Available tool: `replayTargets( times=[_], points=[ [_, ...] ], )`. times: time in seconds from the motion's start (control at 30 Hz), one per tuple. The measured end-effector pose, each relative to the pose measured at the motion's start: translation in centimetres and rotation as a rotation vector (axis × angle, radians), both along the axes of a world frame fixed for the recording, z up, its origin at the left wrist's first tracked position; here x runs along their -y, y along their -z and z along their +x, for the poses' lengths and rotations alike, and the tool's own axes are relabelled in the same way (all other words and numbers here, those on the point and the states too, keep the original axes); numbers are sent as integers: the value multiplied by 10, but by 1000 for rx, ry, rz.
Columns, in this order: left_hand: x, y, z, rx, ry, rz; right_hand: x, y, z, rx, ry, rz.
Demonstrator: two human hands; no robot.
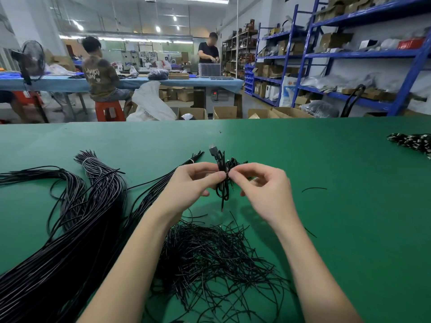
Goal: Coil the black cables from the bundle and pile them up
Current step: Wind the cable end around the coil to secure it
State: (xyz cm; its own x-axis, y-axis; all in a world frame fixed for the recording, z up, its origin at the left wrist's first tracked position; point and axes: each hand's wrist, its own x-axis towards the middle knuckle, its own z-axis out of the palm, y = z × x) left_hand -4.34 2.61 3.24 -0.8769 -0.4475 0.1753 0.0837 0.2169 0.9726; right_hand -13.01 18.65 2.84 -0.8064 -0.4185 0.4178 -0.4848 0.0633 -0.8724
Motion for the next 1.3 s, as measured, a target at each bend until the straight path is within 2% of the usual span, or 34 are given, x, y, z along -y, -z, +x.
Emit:
replayTargets(
  times=[0.13,0.27,0.4,0.53,0.73,0.9,0.97,1.0,1.07,1.13,1.17,1.23,1.27,1.3],
  points=[
    [-1,0,-1,48,33,106,-5,7,-4,-258,13,95],
    [-2,2,-1,119,91,152,-9,13,-10,-404,5,161],
    [-1,5,1,222,148,175,-9,23,-16,-358,-86,237],
    [0,8,-2,234,232,346,-6,28,-15,-339,-100,160],
    [-1,14,-5,228,261,452,-2,35,-11,-252,-119,82],
    [0,19,-7,241,214,587,-2,29,-7,-304,-79,72],
    [0,20,-6,231,225,580,0,29,-5,-273,-50,56],
    [2,20,-5,213,226,526,1,29,-4,-199,-56,59],
    [8,21,-2,162,197,285,2,26,-5,40,-126,89],
    [12,22,1,73,175,18,0,23,-8,379,-248,60],
    [12,23,2,23,187,-54,0,23,-8,591,-317,0],
    [9,25,2,-47,209,-77,1,28,-7,1045,-464,-177],
    [8,25,1,-63,205,-63,2,31,-5,1200,-517,-271],
    [9,25,0,-64,192,-41,3,33,-3,1265,-542,-326]
  ],
)
